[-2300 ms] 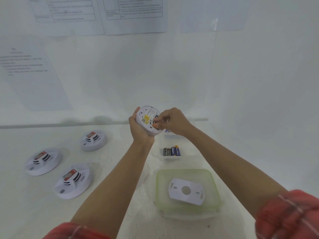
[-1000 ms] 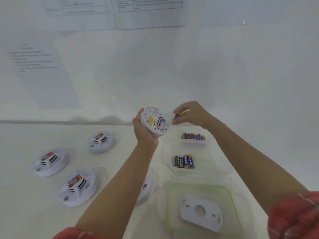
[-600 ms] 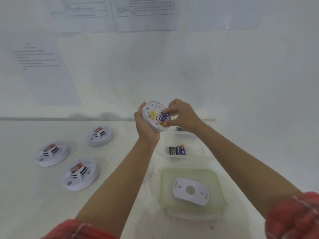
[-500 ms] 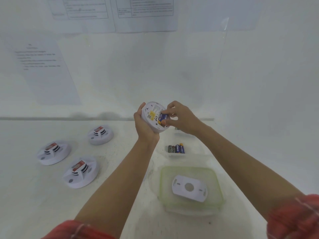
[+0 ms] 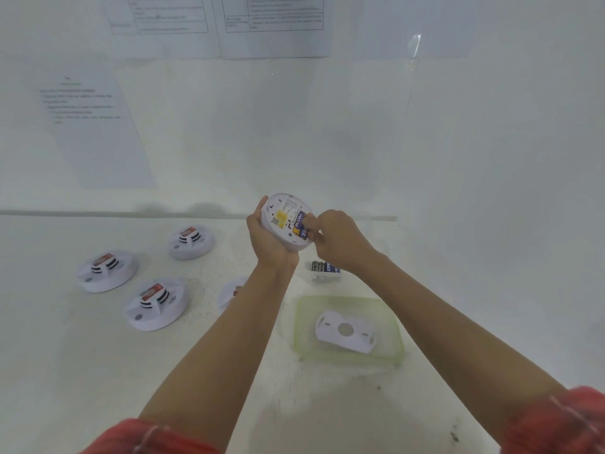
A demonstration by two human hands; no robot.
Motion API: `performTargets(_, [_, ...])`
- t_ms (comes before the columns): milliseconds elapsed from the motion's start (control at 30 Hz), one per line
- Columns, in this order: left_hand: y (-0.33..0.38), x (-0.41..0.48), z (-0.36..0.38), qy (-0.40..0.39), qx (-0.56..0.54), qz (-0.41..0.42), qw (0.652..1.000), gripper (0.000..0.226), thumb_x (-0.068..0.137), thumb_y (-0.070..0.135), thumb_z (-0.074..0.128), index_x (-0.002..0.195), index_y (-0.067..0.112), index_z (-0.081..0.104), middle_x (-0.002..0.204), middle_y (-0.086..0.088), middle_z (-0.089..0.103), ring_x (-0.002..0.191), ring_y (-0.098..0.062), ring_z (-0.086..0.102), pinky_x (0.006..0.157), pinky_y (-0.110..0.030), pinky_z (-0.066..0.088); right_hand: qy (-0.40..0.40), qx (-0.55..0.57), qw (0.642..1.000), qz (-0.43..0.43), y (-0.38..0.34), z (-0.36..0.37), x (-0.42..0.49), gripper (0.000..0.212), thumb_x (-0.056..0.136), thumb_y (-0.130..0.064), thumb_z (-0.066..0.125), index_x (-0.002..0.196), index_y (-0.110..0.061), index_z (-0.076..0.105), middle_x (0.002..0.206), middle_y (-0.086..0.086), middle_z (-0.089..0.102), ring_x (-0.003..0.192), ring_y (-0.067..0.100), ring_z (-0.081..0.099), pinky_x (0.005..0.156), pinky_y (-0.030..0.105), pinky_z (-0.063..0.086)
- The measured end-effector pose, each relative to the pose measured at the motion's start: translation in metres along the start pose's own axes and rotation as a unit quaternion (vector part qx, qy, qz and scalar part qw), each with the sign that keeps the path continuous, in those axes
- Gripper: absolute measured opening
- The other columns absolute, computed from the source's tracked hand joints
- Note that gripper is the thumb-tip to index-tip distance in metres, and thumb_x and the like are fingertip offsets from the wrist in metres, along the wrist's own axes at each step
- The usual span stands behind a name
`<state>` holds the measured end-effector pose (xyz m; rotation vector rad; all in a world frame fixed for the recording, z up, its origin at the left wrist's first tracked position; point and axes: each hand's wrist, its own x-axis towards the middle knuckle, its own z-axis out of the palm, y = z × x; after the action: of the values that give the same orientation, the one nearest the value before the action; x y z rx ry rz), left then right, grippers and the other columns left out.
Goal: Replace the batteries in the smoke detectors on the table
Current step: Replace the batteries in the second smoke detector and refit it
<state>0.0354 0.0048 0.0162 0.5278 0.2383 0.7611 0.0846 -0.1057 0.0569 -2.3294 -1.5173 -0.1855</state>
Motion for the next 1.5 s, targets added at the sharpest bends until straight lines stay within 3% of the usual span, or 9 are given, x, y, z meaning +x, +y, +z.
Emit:
performTargets(167, [0.004, -0.014, -0.004, -0.006, -0.002, -0.014, 1.000, 0.034, 0.092, 0.036, 0.036, 0.093, 0.011, 0.058, 0.086, -0.008, 0.059, 0.077, -0.024, 0.056, 0.070, -0.032, 0.046, -0.010, -0.057, 0.998, -0.019, -0.010, 0.009, -0.010, 0.033, 0.092, 0.001, 0.036, 0.119, 0.000, 0.055, 0.111, 0.015, 0.057, 0.101, 0.030, 0.051, 0.073, 0.030, 0.037])
performTargets(300, [0.017, -0.019, -0.011, -0.003, 0.000, -0.025, 1.000, 0.033, 0.090, 0.036, 0.036, 0.106, 0.013, 0.055, 0.094, -0.009, 0.059, 0.084, -0.026, 0.056, 0.074, -0.035, 0.049, 0.003, 0.088, 0.996, 0.006, -0.015, 0.004, -0.020, 0.041, 0.091, 0.007, 0.039, 0.127, -0.004, 0.054, 0.133, 0.009, 0.054, 0.122, 0.024, 0.048, 0.100, 0.026, 0.038])
performTargets(400, [0.026, -0.028, -0.028, 0.000, -0.001, -0.049, 0.999, 0.034, 0.092, 0.036, 0.038, 0.119, 0.020, 0.052, 0.110, -0.009, 0.060, 0.098, -0.028, 0.058, 0.087, -0.042, 0.049, 0.018, 0.215, 0.973, 0.086, -0.014, -0.006, -0.034, 0.028, 0.085, 0.002, 0.055, 0.111, -0.004, 0.064, 0.122, 0.009, 0.061, 0.092, 0.014, 0.057, 0.082, 0.019, 0.044])
performTargets(500, [0.032, -0.040, -0.049, 0.017, 0.001, -0.065, 0.998, 0.038, 0.092, 0.035, 0.038, 0.125, 0.021, 0.052, 0.117, -0.009, 0.057, 0.102, -0.028, 0.057, 0.089, -0.042, 0.048, -0.122, 0.125, 0.974, 0.143, -0.013, -0.008, -0.055, 0.027, 0.079, -0.004, 0.068, 0.106, -0.003, 0.068, 0.114, 0.011, 0.065, 0.088, 0.016, 0.058, 0.060, 0.008, 0.040])
performTargets(633, [0.035, -0.062, -0.066, 0.036, 0.000, -0.102, 0.994, 0.047, 0.092, 0.036, 0.040, 0.135, 0.022, 0.050, 0.120, -0.008, 0.056, 0.109, -0.030, 0.053, 0.100, -0.049, 0.041, -0.251, 0.057, 0.950, 0.176, -0.013, 0.009, -0.082, 0.045, 0.079, -0.020, 0.073, 0.122, -0.014, 0.060, 0.128, 0.006, 0.053, 0.119, 0.019, 0.050, 0.092, 0.025, 0.040])
performTargets(800, [0.037, -0.076, -0.073, 0.040, -0.003, -0.107, 0.993, 0.048, 0.092, 0.036, 0.039, 0.136, 0.021, 0.048, 0.123, -0.010, 0.055, 0.113, -0.031, 0.052, 0.105, -0.053, 0.036, -0.269, 0.036, 0.944, 0.188, -0.009, 0.025, -0.094, 0.049, 0.076, -0.025, 0.075, 0.121, -0.021, 0.057, 0.129, 0.003, 0.048, 0.119, 0.019, 0.046, 0.095, 0.029, 0.039])
performTargets(1000, [0.043, -0.080, -0.067, 0.028, -0.014, -0.103, 0.994, 0.031, 0.092, 0.035, 0.037, 0.117, 0.026, 0.054, 0.115, -0.007, 0.057, 0.102, -0.029, 0.055, 0.103, -0.052, 0.038, -0.251, 0.032, 0.953, 0.168, -0.003, 0.027, -0.096, 0.045, 0.075, -0.023, 0.074, 0.117, -0.023, 0.061, 0.124, 0.003, 0.049, 0.116, 0.018, 0.045, 0.090, 0.027, 0.037])
performTargets(1267, [0.043, -0.079, -0.067, 0.035, -0.011, -0.108, 0.994, 0.048, 0.091, 0.037, 0.041, 0.136, 0.025, 0.049, 0.117, -0.007, 0.057, 0.103, -0.029, 0.055, 0.096, -0.048, 0.043, -0.235, 0.022, 0.962, 0.139, -0.001, 0.024, -0.096, 0.046, 0.070, -0.028, 0.078, 0.114, -0.025, 0.065, 0.114, 0.000, 0.052, 0.102, 0.014, 0.047, 0.085, 0.025, 0.040])
performTargets(1500, [0.039, -0.080, -0.065, 0.012, -0.008, -0.116, 0.993, 0.047, 0.090, 0.037, 0.042, 0.134, 0.024, 0.050, 0.126, -0.009, 0.056, 0.109, -0.031, 0.054, 0.100, -0.050, 0.042, 0.036, 0.276, 0.954, 0.116, -0.039, -0.012, -0.080, 0.033, 0.066, -0.014, 0.082, 0.098, -0.014, 0.072, 0.090, -0.004, 0.065, 0.073, 0.006, 0.057, 0.067, 0.017, 0.044])
